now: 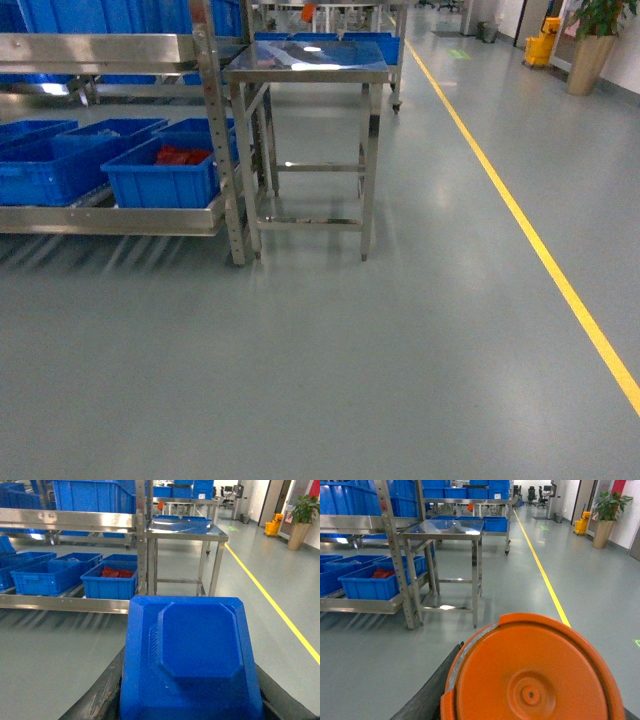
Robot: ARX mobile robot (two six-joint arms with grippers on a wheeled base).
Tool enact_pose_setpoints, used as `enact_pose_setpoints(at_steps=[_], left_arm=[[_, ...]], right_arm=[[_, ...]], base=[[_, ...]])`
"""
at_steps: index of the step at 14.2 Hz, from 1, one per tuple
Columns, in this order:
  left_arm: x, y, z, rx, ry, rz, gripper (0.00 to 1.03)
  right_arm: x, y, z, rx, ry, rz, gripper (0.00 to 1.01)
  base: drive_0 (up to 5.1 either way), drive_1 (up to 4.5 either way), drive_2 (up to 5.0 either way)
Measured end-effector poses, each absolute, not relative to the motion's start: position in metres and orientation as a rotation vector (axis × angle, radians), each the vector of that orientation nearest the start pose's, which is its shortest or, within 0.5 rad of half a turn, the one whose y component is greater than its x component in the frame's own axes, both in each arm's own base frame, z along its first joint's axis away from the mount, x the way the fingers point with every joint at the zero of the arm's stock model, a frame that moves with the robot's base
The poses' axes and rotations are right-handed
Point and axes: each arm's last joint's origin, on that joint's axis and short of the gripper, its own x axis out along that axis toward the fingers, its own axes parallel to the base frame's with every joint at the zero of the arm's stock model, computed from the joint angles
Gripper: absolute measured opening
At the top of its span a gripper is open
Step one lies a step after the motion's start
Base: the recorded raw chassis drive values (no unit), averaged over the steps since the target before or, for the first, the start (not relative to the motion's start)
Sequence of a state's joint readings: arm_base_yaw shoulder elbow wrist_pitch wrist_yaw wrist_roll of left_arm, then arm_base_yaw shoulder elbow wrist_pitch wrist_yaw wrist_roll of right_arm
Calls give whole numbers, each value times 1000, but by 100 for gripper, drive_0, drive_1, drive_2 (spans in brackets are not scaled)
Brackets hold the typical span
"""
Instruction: Sort blue parts and orange caps into right shelf containers
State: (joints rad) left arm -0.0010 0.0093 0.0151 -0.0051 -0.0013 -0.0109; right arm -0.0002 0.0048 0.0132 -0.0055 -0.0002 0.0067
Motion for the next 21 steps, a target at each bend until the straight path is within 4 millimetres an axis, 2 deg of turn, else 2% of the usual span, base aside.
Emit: enact_pose_setpoints(at_steps=[21], left_arm=[[97,0,167,-11,1,0,43]], right_arm=[[97,0,167,7,-7,0,44]], base=[[6,439,-427]])
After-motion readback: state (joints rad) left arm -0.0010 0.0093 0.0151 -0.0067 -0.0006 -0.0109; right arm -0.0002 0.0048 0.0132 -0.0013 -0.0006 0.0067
